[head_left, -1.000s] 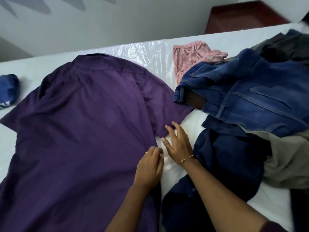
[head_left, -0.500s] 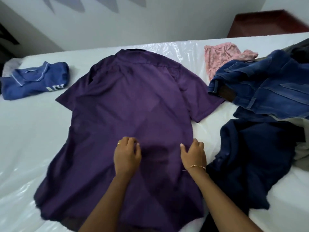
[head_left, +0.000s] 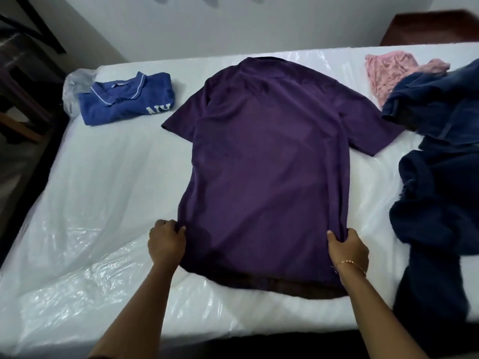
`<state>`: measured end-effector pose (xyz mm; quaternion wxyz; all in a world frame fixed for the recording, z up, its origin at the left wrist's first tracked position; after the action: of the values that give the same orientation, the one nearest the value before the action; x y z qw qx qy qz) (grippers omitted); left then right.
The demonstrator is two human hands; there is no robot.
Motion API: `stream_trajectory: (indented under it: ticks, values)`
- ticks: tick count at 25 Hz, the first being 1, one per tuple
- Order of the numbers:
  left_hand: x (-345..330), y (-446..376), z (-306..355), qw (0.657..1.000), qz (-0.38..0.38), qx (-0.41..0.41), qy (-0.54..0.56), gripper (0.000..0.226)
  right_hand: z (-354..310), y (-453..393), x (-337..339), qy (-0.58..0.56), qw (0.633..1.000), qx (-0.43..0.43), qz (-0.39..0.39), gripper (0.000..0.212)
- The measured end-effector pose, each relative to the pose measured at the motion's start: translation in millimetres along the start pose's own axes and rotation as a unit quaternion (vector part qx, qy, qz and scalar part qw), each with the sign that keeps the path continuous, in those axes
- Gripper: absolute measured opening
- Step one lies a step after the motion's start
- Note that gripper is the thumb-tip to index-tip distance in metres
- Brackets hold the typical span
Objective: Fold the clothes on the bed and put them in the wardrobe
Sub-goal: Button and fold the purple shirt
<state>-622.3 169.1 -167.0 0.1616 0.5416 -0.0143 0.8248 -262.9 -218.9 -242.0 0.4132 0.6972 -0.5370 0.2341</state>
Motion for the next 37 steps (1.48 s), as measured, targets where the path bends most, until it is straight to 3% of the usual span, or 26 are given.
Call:
stream_trajectory:
  ticks: [4, 7, 10, 12, 14, 19, 21, 23, 24, 26, 29, 33, 35, 37]
  values:
    - [6.6, 7.6, 14.1, 0.997, 0.021, -0.015, 0.072, 0.021, 3.6, 17.5, 6.6, 0.008, 0.999, 0.036, -0.008, 0.038]
    - [8.2, 33.1, 24.8, 0.957, 0.011, 0.084, 0.278, 0.029, 8.8, 26.8, 11.6, -0.067, 0.997, 0.016, -0.018, 0.038]
    - [13.0, 43.5, 19.7, 0.867, -0.018, 0.207, 0.453, 0.040, 20.9, 27.0, 32.0, -0.295, 0.954, -0.048, 0.001, 0.039]
    - [22.6, 52.6, 8.3, 0.771, -0.034, 0.268, 0.576, 0.030, 40.8, 24.0, 51.6, -0.419, 0.901, -0.100, 0.048, 0.046]
    - [27.8, 58.0, -12.3, 0.715, -0.052, 0.289, 0.635, 0.014, 64.7, 26.2, 68.2, -0.454, 0.873, -0.156, 0.092, 0.046]
    - [2.1, 86.4, -30.2, 0.612, -0.160, 0.316, 0.708, 0.035, 88.0, 49.1, 66.2, -0.461, 0.861, -0.212, 0.036, 0.062]
    - [1.9, 104.6, -12.2, 0.638, -0.208, 0.281, 0.686, 0.046, 81.4, 68.3, 55.2, -0.506, 0.841, -0.191, -0.002, 0.070]
    - [-5.1, 125.2, 2.3, 0.675, -0.261, 0.251, 0.643, 0.048, 77.0, 87.9, 32.2, -0.563, 0.801, -0.198, -0.055, 0.064]
    - [-9.7, 131.6, 3.4, 0.696, -0.261, 0.248, 0.621, 0.044, 78.9, 95.5, 20.5, -0.556, 0.802, -0.206, -0.067, 0.061]
    - [-15.4, 134.1, -7.9, 0.734, -0.194, 0.262, 0.596, 0.040, 94.4, 98.8, 0.4, -0.495, 0.836, -0.229, -0.052, 0.059]
    - [-30.4, 139.0, -34.4, 0.712, -0.082, 0.298, 0.631, 0.037, 107.6, 102.9, -10.9, -0.434, 0.867, -0.243, -0.018, 0.049]
    - [-36.6, 167.3, -56.1, 0.758, -0.006, 0.317, 0.570, 0.029, 122.4, 118.9, -8.6, -0.342, 0.913, -0.223, 0.008, 0.045]
    - [-21.3, 164.8, -56.5, 0.736, 0.028, 0.299, 0.606, 0.038, 115.0, 123.4, -2.8, -0.324, 0.925, -0.196, 0.011, 0.038]
    - [0.3, 150.5, -56.3, 0.760, 0.072, 0.264, 0.589, 0.052, 107.7, 125.7, -0.5, -0.343, 0.923, -0.176, 0.009, 0.035]
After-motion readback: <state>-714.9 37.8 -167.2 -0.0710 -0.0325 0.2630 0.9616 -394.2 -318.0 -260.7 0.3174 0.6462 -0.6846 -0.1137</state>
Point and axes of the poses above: each hand's wrist, its own y-axis away from the middle knuckle, its own x-axis out of the back of the hand, z = x × y, the point moved 7 cm from there along -y, towards the middle knuckle, and after that the axes turned 1 degree about x, right-handed, at the moved point
